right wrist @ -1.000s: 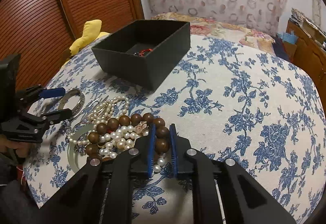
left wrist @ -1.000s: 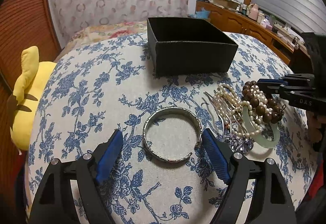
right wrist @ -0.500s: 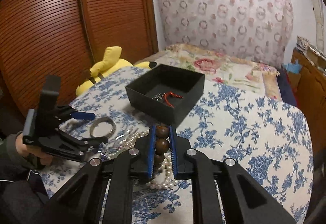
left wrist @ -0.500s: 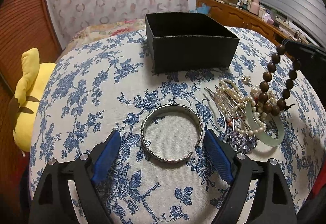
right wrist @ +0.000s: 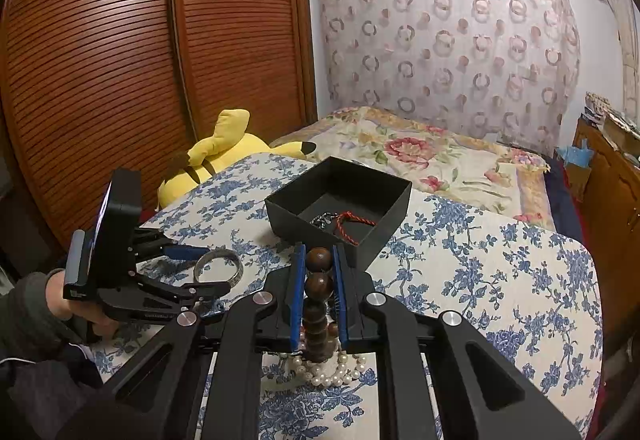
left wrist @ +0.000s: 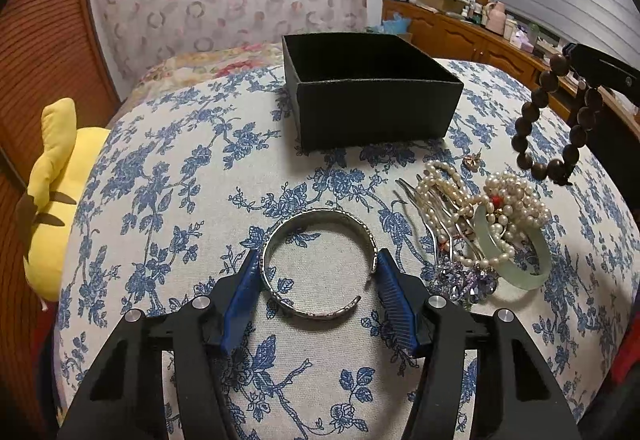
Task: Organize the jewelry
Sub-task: 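Lift the bead bracelet with the right tool while the left tool grasps the silver bangle, then lower the bangle and bead bracelet into the black box and open both tools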
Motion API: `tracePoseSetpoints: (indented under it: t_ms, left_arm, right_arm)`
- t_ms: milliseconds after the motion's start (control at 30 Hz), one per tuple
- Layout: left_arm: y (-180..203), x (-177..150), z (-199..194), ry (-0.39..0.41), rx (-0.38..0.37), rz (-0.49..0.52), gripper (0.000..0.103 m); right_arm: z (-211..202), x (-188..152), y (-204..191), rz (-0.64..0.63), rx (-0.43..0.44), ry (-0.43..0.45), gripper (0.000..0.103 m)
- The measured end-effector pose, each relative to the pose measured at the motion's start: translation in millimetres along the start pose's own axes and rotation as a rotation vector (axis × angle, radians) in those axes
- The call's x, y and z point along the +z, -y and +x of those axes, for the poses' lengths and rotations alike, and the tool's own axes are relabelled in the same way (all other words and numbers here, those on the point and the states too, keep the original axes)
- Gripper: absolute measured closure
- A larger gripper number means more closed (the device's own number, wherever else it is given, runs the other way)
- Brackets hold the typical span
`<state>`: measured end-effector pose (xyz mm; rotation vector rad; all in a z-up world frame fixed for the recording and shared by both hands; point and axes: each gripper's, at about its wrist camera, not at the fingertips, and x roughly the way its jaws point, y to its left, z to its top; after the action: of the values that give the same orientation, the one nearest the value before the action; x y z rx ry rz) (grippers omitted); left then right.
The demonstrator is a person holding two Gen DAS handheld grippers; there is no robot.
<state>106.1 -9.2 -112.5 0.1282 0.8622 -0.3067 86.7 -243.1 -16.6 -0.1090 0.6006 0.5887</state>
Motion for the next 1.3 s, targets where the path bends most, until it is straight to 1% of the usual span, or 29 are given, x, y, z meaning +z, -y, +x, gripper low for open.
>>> tracePoseSetpoints:
  t_ms: [100,333,733,867,1033,1200,1300]
  left_arm:
    - [0.6,0.8,-3.4,0.009,-0.009,-0.009,0.047]
    - [5.7,12.6,-19.1,0.061,-0.017,0.001,0.047]
    - [1.9,48.5,-37.1,0.149,-0.034,-0.016,0.047]
    - [-0.5,63.9,-40.0,0.18,-0.046,-0.02,0.047]
    - [-3.1,82.2,-37.8,0.195,-0.055,-0.016,0.047]
    - [-6.4,94.9,-30.5,0.195,-0.053,-0.015,0.047]
    - [-10.1,102.0,-23.4,0.186,-0.047,-0.019,0.047]
  right_arm:
    - [-0.4,3.6,-1.3,-0.003,-0.001,0.006,0.088]
    - [-1.4,14.3,-3.8,-0.015,-0.005,0.027,0.088]
    - [4.9,40.1,-2.1,-0.042,0.006,0.055,0.088]
    - [13.1,51.4,5.1,-0.034,0.014,0.063,0.088]
    - [28.4,66.3,12.4,-0.039,0.022,0.058,0.088]
    - [47.0,79.0,20.4,-0.033,0.049,0.061,0.088]
    - [62.4,83.0,25.0,-0.034,0.067,0.048,0.088]
